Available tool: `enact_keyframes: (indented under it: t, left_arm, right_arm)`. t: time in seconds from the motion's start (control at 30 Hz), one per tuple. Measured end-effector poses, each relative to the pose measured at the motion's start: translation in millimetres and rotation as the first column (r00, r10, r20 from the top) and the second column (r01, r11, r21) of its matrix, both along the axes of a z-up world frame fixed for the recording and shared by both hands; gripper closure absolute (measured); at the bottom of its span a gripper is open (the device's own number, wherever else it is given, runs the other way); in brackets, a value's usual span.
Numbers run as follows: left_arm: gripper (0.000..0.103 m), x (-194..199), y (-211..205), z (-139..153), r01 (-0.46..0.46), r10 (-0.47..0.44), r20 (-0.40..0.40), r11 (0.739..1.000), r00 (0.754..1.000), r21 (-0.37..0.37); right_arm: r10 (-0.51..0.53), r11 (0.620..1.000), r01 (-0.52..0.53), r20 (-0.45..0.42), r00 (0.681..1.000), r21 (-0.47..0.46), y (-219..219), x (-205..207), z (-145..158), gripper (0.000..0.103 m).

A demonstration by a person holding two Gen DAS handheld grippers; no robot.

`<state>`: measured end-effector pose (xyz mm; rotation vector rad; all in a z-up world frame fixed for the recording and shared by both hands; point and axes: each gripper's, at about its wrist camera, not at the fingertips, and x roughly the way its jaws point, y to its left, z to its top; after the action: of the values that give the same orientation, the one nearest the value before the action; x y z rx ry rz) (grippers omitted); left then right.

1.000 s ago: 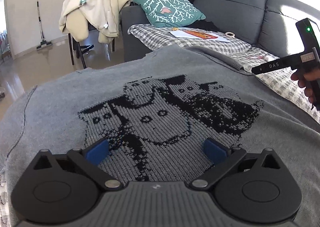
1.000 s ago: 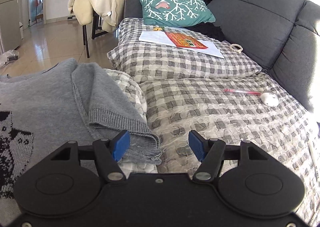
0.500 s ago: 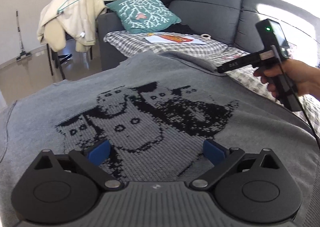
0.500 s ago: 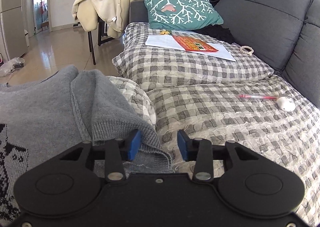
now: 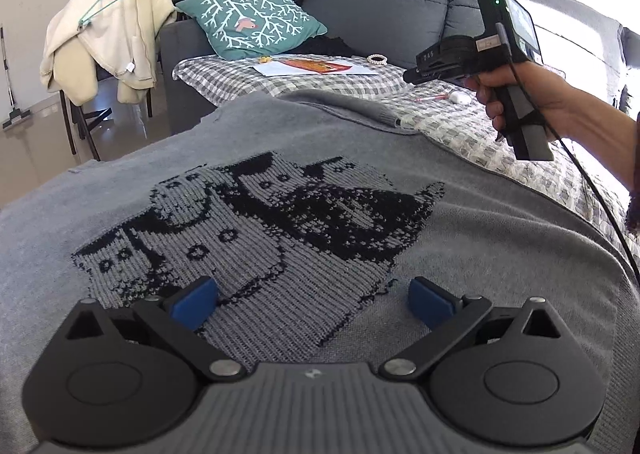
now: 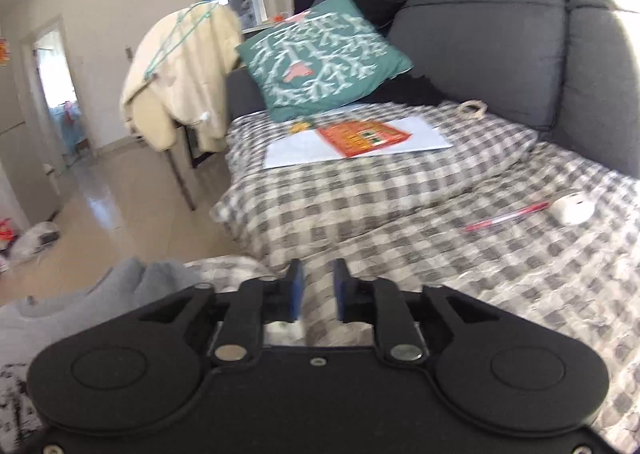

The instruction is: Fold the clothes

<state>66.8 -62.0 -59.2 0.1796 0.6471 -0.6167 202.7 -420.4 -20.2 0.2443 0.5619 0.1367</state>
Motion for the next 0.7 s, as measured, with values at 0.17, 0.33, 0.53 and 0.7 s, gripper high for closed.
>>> enact_keyframes:
  t: [0.17, 0.33, 0.53, 0.7]
  left_arm:
    - [0.001, 1, 0, 0, 0.002, -0.002, -0.003, 1.0, 1.0, 0.001]
    - [0.001, 0, 2, 1, 0.003, -0.003, -0.003, 1.0, 1.0, 0.001]
    - [0.001, 0, 2, 1, 0.003, -0.003, -0.004, 1.0, 1.0, 0.0]
    - [0.001, 0, 2, 1, 0.003, -0.003, -0.005, 1.0, 1.0, -0.001]
  right_arm:
    - [0.192, 0.971, -0.202, -0.087, 0.978, -0.131, 38, 1, -4, 0.062]
    - [0.17, 0.958, -0.197, -0.139, 0.976, -0.209, 52, 8, -20, 0.09]
    - [0.063, 0.958, -0.077, -0.058, 0.996, -0.277, 38, 19, -4, 0.097]
    - [-0.088, 0.913, 0.06, -0.051, 0.995, -0.404, 23, 56, 1, 0.099]
